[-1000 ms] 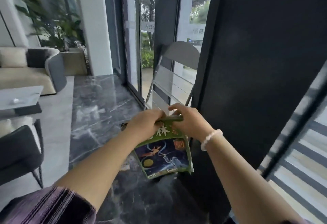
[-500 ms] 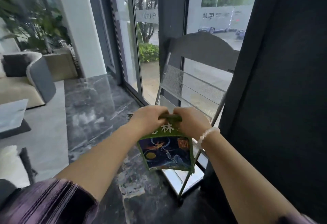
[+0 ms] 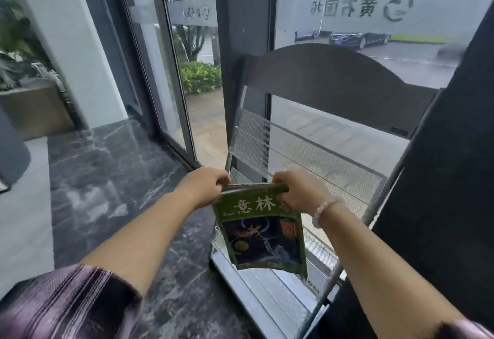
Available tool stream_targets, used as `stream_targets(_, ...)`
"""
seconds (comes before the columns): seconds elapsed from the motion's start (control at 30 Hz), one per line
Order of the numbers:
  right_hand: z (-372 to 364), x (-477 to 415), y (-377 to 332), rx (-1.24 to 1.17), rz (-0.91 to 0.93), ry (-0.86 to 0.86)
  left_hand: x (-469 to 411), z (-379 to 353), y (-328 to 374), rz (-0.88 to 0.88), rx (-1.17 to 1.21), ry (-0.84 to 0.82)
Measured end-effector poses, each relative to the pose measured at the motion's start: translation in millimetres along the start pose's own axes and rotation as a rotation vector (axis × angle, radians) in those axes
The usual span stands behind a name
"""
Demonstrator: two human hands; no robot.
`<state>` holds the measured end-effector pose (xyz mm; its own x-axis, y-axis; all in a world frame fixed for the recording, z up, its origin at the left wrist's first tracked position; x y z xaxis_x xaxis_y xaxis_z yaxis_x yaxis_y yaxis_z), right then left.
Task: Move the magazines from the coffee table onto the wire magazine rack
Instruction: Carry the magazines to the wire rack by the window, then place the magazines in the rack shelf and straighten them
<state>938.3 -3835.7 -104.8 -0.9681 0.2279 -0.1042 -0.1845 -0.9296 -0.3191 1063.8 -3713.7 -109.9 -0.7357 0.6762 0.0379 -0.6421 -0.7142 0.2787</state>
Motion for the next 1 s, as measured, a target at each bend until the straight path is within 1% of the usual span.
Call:
stream_targets(0.17, 6, -90, 33, 0.036, -0.04, 0.008, -101, 10, -12, -0.036, 0.034, -0.006)
stream_targets(0.37, -4, -153, 63, 0.048, -0.153, 0.048, -197, -3, -27, -0.114, -0.024, -0.094)
stream_targets(0.47, -18, -181, 77, 0.056, -0.235, 0.082, -246, -19, -35, -0.188, -0.074, -0.169)
stream_targets(0.53, -29, -194, 87, 0.053, -0.31, 0.11, -273, -30, -37, -0.268, -0.137, -0.185)
stream_targets(0.63, -46, -207, 100, 0.061, -0.417, 0.182, -302, -33, -33, -0.39, -0.156, -0.112)
stream_targets(0.8, -74, -221, 112, 0.089, -0.545, 0.321, -337, -41, -25, -0.674, -0.152, 0.109)
stream_targets(0.9, -88, -229, 114, 0.154, -0.57, 0.377, -357, -55, -28, -0.744, -0.148, 0.149)
stream_targets(1.0, -106, -240, 119, 0.151, -0.59, 0.395, -371, -66, -35, -0.782, -0.107, 0.205)
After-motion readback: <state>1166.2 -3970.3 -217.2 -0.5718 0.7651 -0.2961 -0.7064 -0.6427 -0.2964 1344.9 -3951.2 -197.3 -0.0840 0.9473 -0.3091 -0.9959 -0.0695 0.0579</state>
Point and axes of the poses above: each hand's wrist, its own x-axis away from the middle knuckle, its own z-axis out of the back of the hand, y = z × x, the point moved 9 cm from there along -x, towards the middle knuckle, and after that the axes turned 12 degrees about z, right-handed, at the moved point
